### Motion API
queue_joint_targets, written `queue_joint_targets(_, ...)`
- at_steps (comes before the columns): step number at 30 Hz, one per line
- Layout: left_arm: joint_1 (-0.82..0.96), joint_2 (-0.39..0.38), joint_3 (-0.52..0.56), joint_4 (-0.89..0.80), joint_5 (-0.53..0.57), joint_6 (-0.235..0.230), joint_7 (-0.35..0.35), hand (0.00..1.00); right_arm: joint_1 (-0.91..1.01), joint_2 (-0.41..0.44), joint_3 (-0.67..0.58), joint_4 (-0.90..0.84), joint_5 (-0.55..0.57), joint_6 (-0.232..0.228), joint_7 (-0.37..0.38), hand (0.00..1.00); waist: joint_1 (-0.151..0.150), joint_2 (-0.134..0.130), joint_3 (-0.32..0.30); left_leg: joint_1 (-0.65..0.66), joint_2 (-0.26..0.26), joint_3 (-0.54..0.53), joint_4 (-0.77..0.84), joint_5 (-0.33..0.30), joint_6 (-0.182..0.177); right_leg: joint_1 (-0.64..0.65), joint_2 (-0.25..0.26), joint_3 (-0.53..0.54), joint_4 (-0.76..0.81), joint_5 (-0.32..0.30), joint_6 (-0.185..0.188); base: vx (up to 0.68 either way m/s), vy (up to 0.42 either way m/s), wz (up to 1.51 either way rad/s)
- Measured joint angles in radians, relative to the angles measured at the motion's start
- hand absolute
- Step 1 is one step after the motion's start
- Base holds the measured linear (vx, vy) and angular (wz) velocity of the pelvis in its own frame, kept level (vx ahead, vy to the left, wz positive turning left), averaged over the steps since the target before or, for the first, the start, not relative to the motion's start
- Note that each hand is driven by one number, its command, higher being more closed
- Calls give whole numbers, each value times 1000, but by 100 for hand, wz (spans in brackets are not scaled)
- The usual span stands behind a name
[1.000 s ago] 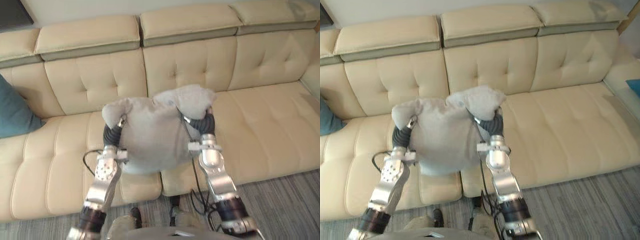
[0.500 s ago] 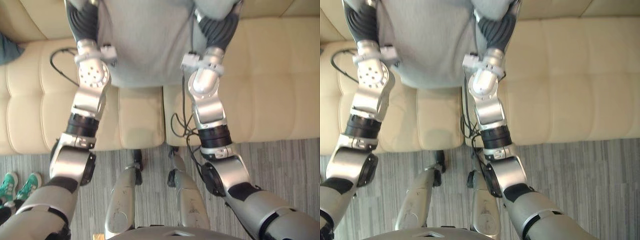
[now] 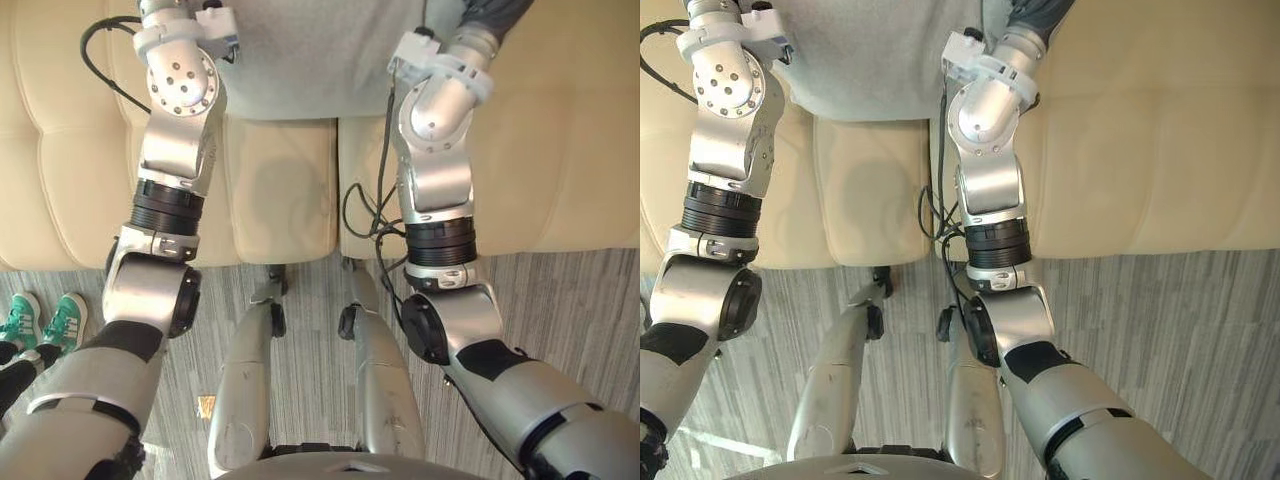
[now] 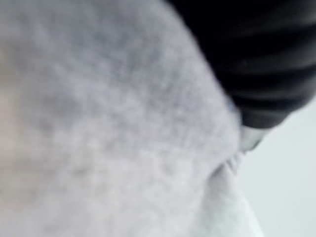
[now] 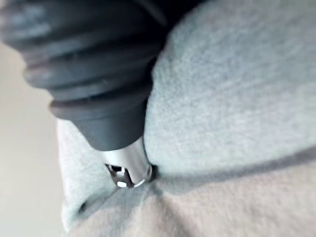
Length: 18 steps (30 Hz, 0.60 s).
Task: Pick up cushions and gather them together orderly.
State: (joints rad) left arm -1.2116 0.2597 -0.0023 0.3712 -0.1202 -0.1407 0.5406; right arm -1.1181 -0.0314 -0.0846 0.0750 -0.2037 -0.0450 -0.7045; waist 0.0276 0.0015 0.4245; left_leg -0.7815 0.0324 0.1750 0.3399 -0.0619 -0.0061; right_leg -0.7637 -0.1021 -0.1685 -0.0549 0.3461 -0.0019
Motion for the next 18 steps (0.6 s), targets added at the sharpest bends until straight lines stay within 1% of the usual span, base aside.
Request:
queue_joint_targets(3, -15, -36, 40, 0, -17, 0, 2, 0, -24, -32, -20, -12, 0, 26, 0, 0, 6, 0, 0, -8, 2, -2, 1, 0, 0, -9, 0, 0, 13, -4, 5, -8, 33, 6)
queue_joint_targets(6, -14, -31, 62, -8, -34, 0, 1, 0, -35, -63, -23, -20, 3, 30, 6, 0, 12, 0, 0, -14, 7, -1, 2, 1, 0, -26, -1, 10, 38, -19, 12, 0, 0, 0)
queue_joint_targets(9, -14, -17, 88, -8, -55, 0, -2, 0, -68, -106, -39, 9, 36, 30, 29, 0, 11, 0, 0, -20, 12, -3, 9, 4, -5, -29, 2, 5, 44, -20, 13, 0, 0, 0)
queue_joint_targets(11, -14, 12, 106, -7, -76, 0, -10, 0, -113, -164, -43, 47, 98, 29, 51, 0, 9, 0, 0, -21, 14, -3, 14, 4, -5, -29, 3, 5, 48, -20, 13, 0, 0, 0)
queue_joint_targets(12, -14, 20, 112, -7, -76, 0, -11, 0, -122, -177, -44, 56, 106, 27, 51, 0, 8, 0, 0, -22, 14, -3, 17, 4, -5, -29, 3, 5, 49, -20, 13, 0, 0, 0)
queue_joint_targets(14, -14, 65, 126, -4, -100, 0, -25, 0, -147, -232, -46, 75, 155, 22, 71, 0, 8, 0, 0, -26, 16, -3, 27, 4, -5, -29, 3, 5, 53, -20, 13, 0, 0, 0)
queue_joint_targets(15, -14, 109, 139, 7, -122, 0, -41, 0, -156, -281, -45, 103, 197, 14, 93, 0, 7, 0, 0, -27, 18, -3, 34, 4, -5, -29, 3, 3, 61, -22, 11, -22, 4, 3)
queue_joint_targets(16, -14, 127, 143, 16, -130, -1, -49, 0, -157, -301, -44, 117, 213, 13, 101, 0, 8, 0, 0, -27, 19, -3, 38, 4, -5, -29, 3, 1, 67, -24, 9, -26, 3, 3)
queue_joint_targets(18, -14, 202, 165, 60, -181, -1, -90, 0, -157, -365, -45, 165, 279, 5, 136, 0, 8, 0, 0, -28, 22, -2, 49, 3, -5, -29, 4, -2, 79, -27, 5, 0, 0, 0)
